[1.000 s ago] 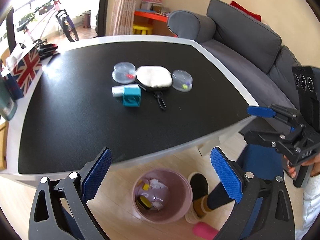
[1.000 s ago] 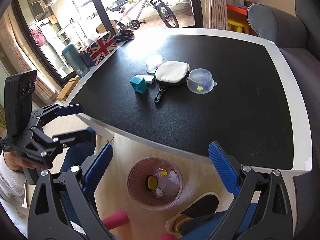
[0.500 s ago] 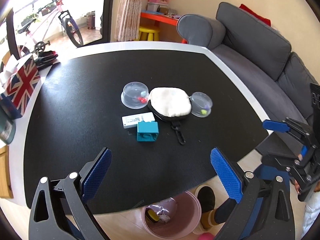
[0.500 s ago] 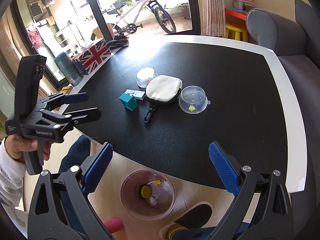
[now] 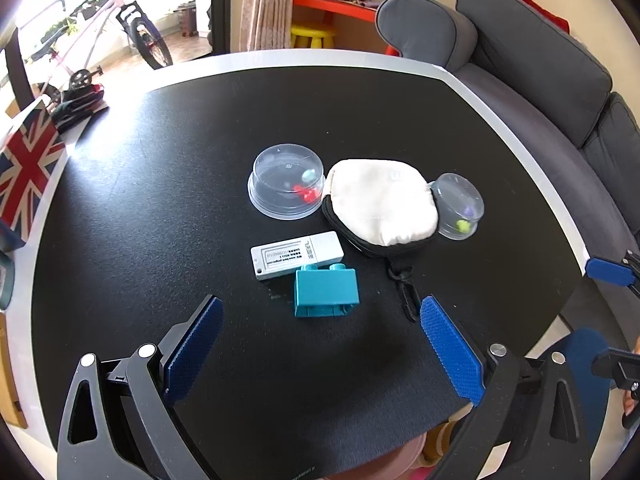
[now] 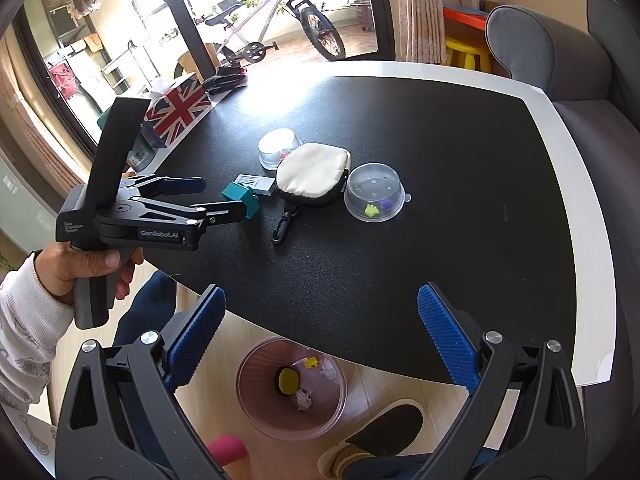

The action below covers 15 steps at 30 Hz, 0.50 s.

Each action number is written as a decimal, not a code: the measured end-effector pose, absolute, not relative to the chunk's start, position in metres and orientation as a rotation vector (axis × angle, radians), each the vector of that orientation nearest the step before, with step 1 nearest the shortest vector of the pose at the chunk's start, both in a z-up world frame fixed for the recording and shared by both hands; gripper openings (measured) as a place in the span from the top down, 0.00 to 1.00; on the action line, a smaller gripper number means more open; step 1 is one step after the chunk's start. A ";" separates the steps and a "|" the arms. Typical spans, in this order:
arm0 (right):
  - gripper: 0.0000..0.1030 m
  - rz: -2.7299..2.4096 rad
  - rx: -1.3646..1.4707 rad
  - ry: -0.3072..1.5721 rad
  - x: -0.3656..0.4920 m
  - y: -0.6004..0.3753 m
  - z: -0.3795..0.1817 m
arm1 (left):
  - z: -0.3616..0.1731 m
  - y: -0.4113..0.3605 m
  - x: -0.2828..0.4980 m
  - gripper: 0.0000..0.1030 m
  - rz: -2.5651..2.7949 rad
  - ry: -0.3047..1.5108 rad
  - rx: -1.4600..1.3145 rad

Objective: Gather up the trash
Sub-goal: 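Move the left gripper to the teal block and close on it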

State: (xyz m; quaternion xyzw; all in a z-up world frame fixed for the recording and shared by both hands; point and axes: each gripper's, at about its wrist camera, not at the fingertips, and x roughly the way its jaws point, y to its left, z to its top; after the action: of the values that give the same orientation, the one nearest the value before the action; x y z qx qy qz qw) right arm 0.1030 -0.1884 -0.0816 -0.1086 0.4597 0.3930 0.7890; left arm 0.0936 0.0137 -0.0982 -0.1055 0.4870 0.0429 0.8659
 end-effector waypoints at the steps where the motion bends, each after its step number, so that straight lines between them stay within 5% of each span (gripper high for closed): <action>1: 0.07 0.846 -0.234 0.991 0.103 -0.188 -0.082 | -0.099 0.013 0.094 0.15 0.087 1.020 -0.222; 5: 0.07 0.843 -0.228 0.996 0.106 -0.188 -0.084 | -0.104 0.013 0.098 0.35 0.083 1.035 -0.227; 7: 0.07 0.843 -0.228 0.996 0.107 -0.188 -0.085 | -0.107 0.012 0.100 0.64 0.083 1.047 -0.230; 15: 0.07 0.843 -0.230 0.995 0.109 -0.185 -0.086 | -0.104 0.011 0.096 0.68 0.082 1.037 -0.219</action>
State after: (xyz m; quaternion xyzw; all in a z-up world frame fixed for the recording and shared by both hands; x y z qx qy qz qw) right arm 0.1095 -0.1853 -0.0857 -0.1066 0.4618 0.3913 0.7888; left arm 0.0956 0.0113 -0.1042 -0.1046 0.4942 0.0389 0.8621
